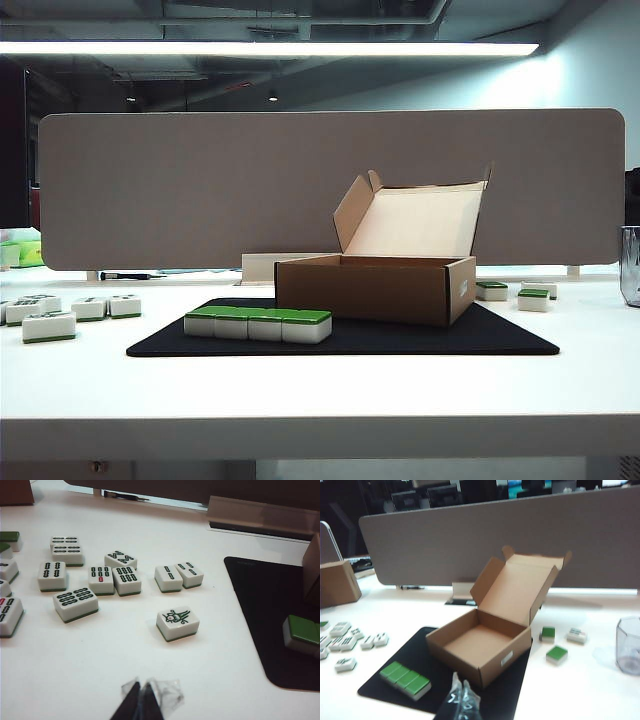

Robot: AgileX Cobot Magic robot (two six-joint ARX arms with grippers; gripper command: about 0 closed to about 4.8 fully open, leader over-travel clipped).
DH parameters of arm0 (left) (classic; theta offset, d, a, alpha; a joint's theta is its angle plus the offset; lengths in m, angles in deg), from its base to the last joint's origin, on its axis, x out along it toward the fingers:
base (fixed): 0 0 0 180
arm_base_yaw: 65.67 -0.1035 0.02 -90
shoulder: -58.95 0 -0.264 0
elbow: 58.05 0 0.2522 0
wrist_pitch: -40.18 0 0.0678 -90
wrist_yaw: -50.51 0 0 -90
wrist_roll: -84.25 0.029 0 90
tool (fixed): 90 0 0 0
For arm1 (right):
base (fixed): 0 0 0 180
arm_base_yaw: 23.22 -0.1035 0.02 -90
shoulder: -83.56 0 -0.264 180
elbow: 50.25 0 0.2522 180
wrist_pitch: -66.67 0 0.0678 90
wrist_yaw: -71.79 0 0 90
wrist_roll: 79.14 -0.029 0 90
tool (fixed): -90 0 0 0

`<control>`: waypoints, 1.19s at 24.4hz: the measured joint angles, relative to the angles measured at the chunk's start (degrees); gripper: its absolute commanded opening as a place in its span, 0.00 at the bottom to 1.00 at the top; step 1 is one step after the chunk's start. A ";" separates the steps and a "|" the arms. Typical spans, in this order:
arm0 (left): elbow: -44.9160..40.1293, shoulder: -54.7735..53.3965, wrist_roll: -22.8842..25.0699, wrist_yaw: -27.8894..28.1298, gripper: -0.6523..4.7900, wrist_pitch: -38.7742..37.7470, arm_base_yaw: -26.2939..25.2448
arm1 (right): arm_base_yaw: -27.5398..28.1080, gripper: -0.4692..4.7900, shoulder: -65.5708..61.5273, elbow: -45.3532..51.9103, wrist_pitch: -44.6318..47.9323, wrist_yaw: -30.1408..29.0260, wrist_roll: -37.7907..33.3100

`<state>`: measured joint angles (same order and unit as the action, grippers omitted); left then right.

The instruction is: Pick up four mahjong tiles and put them into the paper box.

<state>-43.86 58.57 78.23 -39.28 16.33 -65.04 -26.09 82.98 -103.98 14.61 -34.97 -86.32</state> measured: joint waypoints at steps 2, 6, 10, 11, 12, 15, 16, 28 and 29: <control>0.00 0.00 0.00 0.00 0.11 0.00 0.00 | 0.00 0.09 0.00 -2.60 -4.20 -0.02 -0.04; 0.00 0.00 0.00 -0.02 0.11 0.00 0.00 | 0.00 0.09 -0.07 -8.59 -13.59 -1.62 -0.26; 0.00 0.00 0.00 0.00 0.11 0.00 0.00 | 0.00 0.09 -0.07 -12.48 -19.28 -5.57 -2.19; 0.00 0.00 0.00 -0.02 0.11 0.00 0.00 | 0.00 0.09 -0.09 -13.22 -20.39 -6.97 -2.75; 0.00 0.00 0.00 -0.02 0.11 0.00 0.00 | 0.00 0.09 -0.09 -14.03 -21.46 -9.03 -3.26; 0.00 0.00 0.00 -0.02 0.11 0.00 0.00 | 0.00 0.09 -0.09 -15.28 -24.72 -17.70 -3.80; 0.00 0.00 0.00 -0.02 0.11 0.00 0.00 | 0.00 0.09 -0.09 -15.30 -26.29 -21.99 -3.87; 2.71 0.00 -1.55 -4.15 0.11 -2.93 0.02 | 0.02 0.09 -0.11 -15.28 -29.97 -25.29 -3.89; 3.32 -0.02 -1.57 -4.39 0.11 -3.13 0.02 | 0.02 0.09 -0.09 -15.28 -29.99 -25.29 -3.89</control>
<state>-40.54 58.55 76.66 -43.67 13.21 -65.02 -26.07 82.89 -119.26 -15.38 -60.26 -90.21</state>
